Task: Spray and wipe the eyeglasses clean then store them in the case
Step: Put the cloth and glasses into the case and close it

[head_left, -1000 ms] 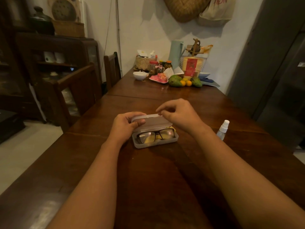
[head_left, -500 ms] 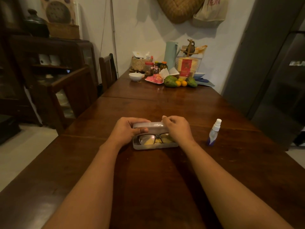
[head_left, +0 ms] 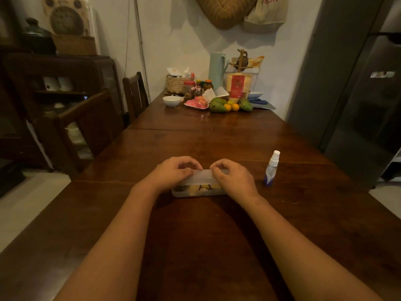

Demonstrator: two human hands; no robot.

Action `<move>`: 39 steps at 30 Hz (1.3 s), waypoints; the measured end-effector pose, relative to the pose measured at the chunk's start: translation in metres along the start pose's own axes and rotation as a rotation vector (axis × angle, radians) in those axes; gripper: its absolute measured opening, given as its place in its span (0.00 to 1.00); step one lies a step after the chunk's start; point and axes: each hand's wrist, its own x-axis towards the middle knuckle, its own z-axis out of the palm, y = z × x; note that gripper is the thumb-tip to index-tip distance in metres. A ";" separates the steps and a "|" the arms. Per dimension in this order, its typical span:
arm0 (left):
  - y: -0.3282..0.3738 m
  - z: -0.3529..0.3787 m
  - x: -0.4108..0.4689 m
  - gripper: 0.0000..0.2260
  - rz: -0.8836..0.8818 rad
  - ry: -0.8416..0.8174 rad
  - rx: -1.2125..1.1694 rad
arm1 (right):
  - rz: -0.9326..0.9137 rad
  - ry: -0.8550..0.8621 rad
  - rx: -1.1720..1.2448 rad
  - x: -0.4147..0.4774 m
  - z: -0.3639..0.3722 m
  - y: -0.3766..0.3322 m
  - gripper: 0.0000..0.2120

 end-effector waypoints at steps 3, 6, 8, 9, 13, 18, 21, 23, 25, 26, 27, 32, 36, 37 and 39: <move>0.010 0.008 0.008 0.06 -0.065 -0.031 0.241 | -0.048 -0.062 -0.098 -0.005 -0.005 0.004 0.12; 0.021 0.025 0.008 0.12 -0.096 -0.033 0.477 | -0.073 -0.105 -0.167 -0.011 -0.005 0.010 0.16; 0.024 0.032 0.007 0.17 -0.109 -0.027 0.526 | -0.090 -0.099 -0.189 -0.014 -0.005 0.013 0.17; 0.025 0.034 0.006 0.19 -0.106 -0.024 0.521 | -0.094 -0.088 -0.205 -0.014 -0.005 0.014 0.17; 0.023 0.042 0.008 0.19 -0.105 0.006 0.488 | -0.104 -0.047 -0.324 -0.015 -0.007 0.009 0.17; 0.020 0.048 0.004 0.17 -0.016 0.099 0.533 | -0.111 0.012 -0.380 -0.018 -0.001 0.004 0.18; 0.020 0.051 0.004 0.17 0.025 0.128 0.540 | -0.119 0.012 -0.366 -0.019 0.000 0.008 0.17; 0.020 0.052 0.004 0.17 0.043 0.140 0.551 | -0.119 0.010 -0.365 -0.018 0.000 0.011 0.18; 0.019 0.052 0.003 0.17 0.040 0.150 0.556 | -0.123 0.017 -0.372 -0.018 0.001 0.012 0.18; 0.020 0.052 0.002 0.17 0.034 0.152 0.554 | -0.125 0.020 -0.384 -0.018 0.001 0.012 0.18; 0.021 0.052 0.002 0.18 0.032 0.154 0.552 | -0.130 0.024 -0.402 -0.018 0.001 0.012 0.18; 0.020 0.054 0.002 0.18 0.056 0.202 0.588 | -0.121 0.005 -0.481 -0.020 0.002 0.006 0.21; 0.026 0.055 -0.002 0.18 0.005 0.202 0.666 | -0.095 -0.001 -0.518 -0.021 0.004 0.001 0.20; 0.029 0.055 -0.003 0.19 -0.019 0.196 0.702 | -0.091 -0.018 -0.535 -0.021 0.004 -0.001 0.20; 0.032 0.054 -0.005 0.20 -0.032 0.195 0.769 | -0.083 -0.053 -0.570 -0.020 0.002 -0.003 0.20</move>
